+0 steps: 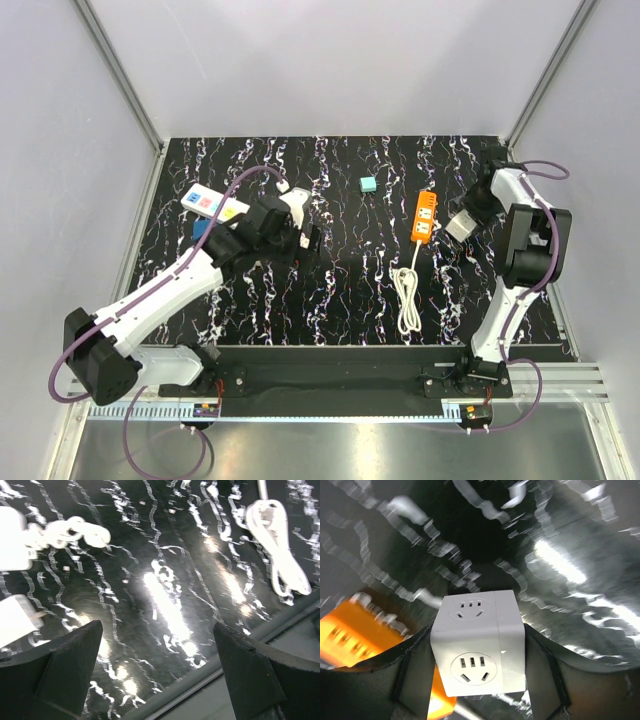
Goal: Insert the plug
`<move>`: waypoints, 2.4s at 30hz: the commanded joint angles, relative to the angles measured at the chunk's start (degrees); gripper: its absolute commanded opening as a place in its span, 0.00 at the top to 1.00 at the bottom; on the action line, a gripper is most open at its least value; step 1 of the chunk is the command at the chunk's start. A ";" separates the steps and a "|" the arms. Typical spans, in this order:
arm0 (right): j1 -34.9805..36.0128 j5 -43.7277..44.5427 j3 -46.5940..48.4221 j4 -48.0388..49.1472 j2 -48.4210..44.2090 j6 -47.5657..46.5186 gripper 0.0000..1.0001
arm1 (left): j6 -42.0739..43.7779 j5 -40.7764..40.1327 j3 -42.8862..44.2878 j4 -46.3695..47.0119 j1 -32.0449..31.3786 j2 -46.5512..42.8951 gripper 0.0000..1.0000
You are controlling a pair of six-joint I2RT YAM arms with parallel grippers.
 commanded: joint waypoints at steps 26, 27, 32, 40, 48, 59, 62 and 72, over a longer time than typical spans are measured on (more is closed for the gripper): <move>27.20 -53.85 -35.07 109.55 -45.54 71.02 1.00 | -18.66 48.65 -5.26 79.08 12.42 -6.78 0.01; 27.64 -53.59 -34.81 108.94 -45.80 71.20 1.00 | -17.93 49.27 -5.08 79.42 12.24 -6.69 0.01; 30.46 -51.49 -35.68 109.72 -46.33 73.13 1.00 | -13.64 51.30 -11.40 100.64 11.45 -7.13 0.01; 35.29 -45.77 -34.90 121.76 -42.47 78.75 1.00 | -5.87 50.33 -13.88 115.97 9.34 -3.45 0.08; 39.60 -44.63 -33.75 126.94 -37.55 80.07 1.00 | -8.61 47.34 -9.66 125.13 6.98 2.01 0.13; 40.92 -44.80 -34.10 129.23 -35.70 80.95 1.00 | -3.86 43.12 -11.50 124.87 6.88 0.08 0.16; 41.36 -45.06 -33.14 130.55 -35.17 81.48 1.00 | -3.51 41.81 -11.58 125.21 6.88 -0.01 0.14; 41.71 -46.03 -34.54 131.25 -35.43 82.45 1.00 | -5.79 41.98 -11.94 129.43 7.14 -1.06 0.13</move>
